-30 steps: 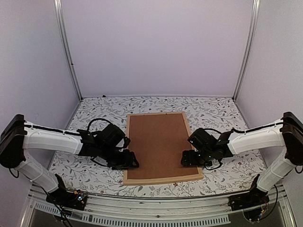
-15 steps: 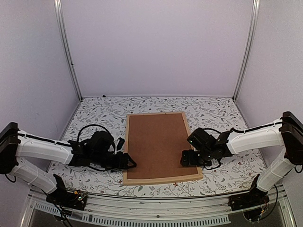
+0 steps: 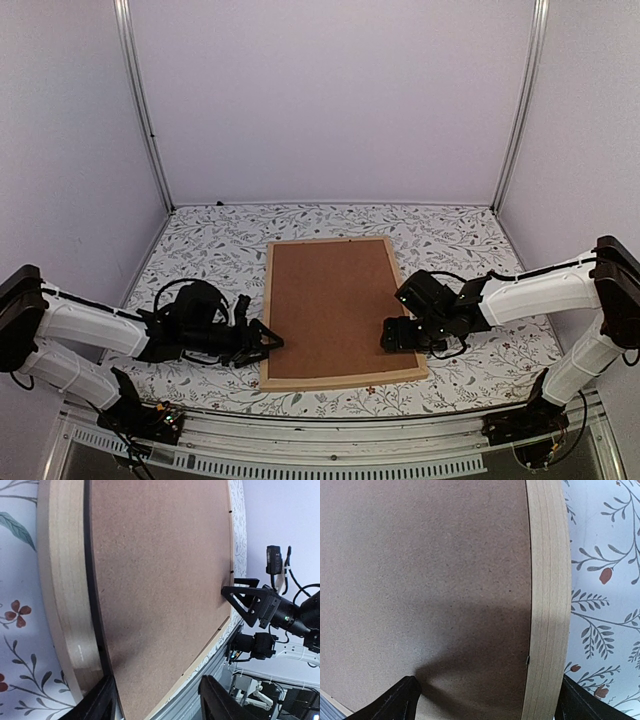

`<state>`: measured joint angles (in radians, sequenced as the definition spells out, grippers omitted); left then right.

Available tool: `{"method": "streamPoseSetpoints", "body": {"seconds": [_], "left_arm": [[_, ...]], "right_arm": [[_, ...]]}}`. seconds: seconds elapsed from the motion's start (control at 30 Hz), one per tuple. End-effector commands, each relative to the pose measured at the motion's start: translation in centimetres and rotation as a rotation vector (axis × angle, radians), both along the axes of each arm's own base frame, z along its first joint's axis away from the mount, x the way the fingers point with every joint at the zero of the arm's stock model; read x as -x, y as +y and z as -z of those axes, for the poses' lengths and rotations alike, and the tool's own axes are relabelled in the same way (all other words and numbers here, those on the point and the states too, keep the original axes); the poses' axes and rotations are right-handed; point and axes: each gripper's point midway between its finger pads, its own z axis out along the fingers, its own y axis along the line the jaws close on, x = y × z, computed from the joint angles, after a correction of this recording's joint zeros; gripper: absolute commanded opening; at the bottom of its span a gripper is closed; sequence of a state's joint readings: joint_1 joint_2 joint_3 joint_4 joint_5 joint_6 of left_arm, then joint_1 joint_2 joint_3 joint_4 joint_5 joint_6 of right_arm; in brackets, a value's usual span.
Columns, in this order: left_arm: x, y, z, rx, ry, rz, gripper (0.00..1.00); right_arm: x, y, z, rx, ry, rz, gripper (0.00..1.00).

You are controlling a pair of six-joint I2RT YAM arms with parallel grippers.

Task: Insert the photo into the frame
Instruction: Pick up the backboard from the frame body.

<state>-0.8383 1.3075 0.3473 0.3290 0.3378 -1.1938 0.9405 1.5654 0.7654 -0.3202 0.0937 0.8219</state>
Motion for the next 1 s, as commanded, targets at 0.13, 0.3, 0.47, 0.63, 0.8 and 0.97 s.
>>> {"method": "streamPoseSetpoints", "body": {"seconds": [0.13,0.3,0.47,0.63,0.8,0.97], "left_arm": [[-0.1,-4.5,-13.2,0.446,-0.269,0.147,0.58],[-0.3,-4.1,-12.1,0.415,-0.251,0.128,0.58],[-0.3,-3.6,-11.2,0.397,-0.233,0.11,0.58],[-0.4,-3.2,-11.0,0.395,-0.224,0.097,0.58],[-0.3,-3.2,-11.6,0.435,-0.225,0.097,0.58],[0.0,-3.2,-12.3,0.511,-0.203,0.1,0.57]], "right_arm": [[4.5,8.1,-2.3,-0.35,0.157,-0.205,0.95],[3.9,7.7,-2.8,-0.379,0.154,-0.164,0.96],[3.4,7.2,-3.7,-0.451,0.142,-0.113,0.98],[3.3,6.9,-4.5,-0.517,0.138,-0.097,0.99],[3.4,6.7,-4.8,-0.537,0.138,-0.091,0.99],[3.5,7.0,-4.8,-0.551,0.146,-0.099,0.99]]}}
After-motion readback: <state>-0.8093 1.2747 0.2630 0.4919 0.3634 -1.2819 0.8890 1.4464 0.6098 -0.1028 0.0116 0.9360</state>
